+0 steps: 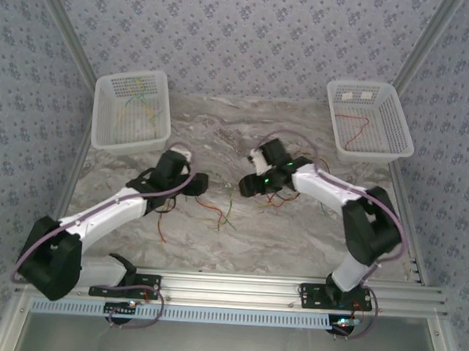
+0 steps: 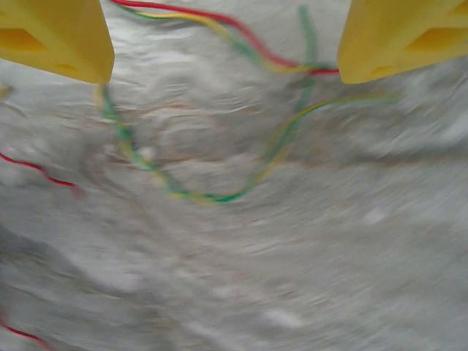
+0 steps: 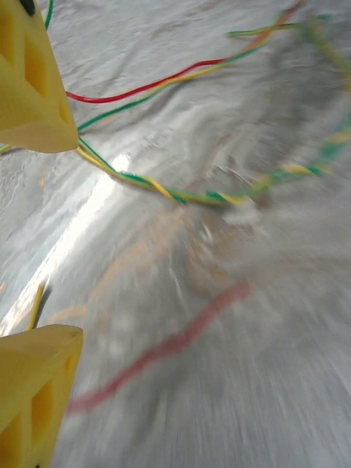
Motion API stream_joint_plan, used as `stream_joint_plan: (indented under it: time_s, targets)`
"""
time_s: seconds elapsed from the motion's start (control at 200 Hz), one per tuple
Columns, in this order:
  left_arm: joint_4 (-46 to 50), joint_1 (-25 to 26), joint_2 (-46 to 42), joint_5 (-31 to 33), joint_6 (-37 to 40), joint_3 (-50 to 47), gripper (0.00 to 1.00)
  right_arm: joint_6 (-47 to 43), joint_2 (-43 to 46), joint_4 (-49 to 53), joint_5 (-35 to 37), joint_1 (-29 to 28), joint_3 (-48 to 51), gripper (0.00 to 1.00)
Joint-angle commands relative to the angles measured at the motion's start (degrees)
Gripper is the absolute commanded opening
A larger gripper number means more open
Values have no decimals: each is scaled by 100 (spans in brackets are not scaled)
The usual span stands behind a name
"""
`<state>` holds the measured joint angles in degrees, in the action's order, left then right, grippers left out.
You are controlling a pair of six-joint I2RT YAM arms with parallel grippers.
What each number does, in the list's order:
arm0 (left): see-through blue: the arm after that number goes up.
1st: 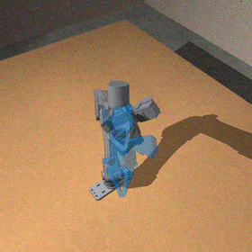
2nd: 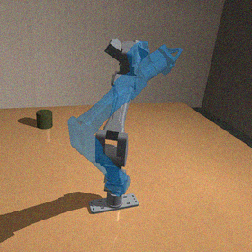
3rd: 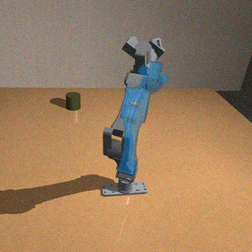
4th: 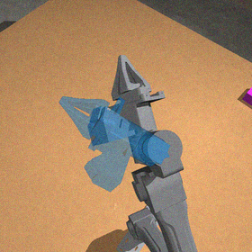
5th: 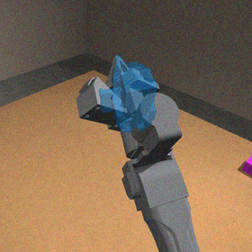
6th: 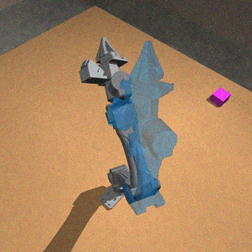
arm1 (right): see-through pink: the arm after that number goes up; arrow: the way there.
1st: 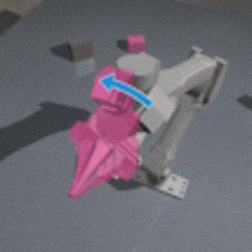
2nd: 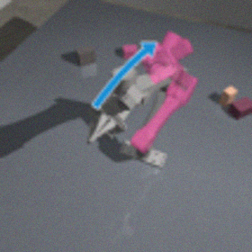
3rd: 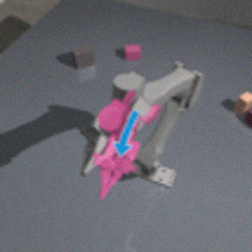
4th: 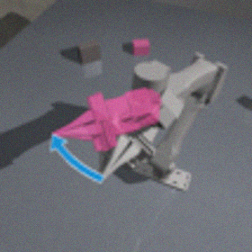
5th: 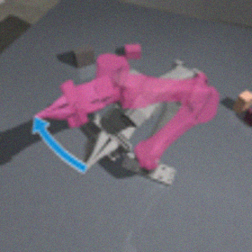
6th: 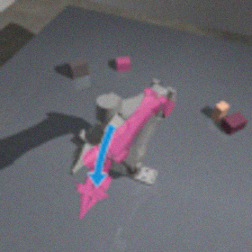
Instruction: Untangle the cables
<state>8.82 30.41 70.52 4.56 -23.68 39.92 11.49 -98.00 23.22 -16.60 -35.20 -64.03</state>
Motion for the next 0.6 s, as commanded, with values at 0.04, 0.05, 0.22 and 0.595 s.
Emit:
stream_joint_plan:
  time_s: [0.04,0.05,0.22,0.595]
  targets:
    - [-109,-220,-493,348,-519,-296,80,-240,-768,-616,-65,-495,-373,66]
    - [-95,-229,-508,387,-516,-300,80,-205,-810,-632,-41,-503,-532,66]
    - [-148,-282,-762,516,-497,-471,80,-35,-1818,-620,677,-697,-1510,78]
    - [-450,-290,-1013,780,-585,-714,81,-397,-3255,-213,1236,-755,-3288,25]
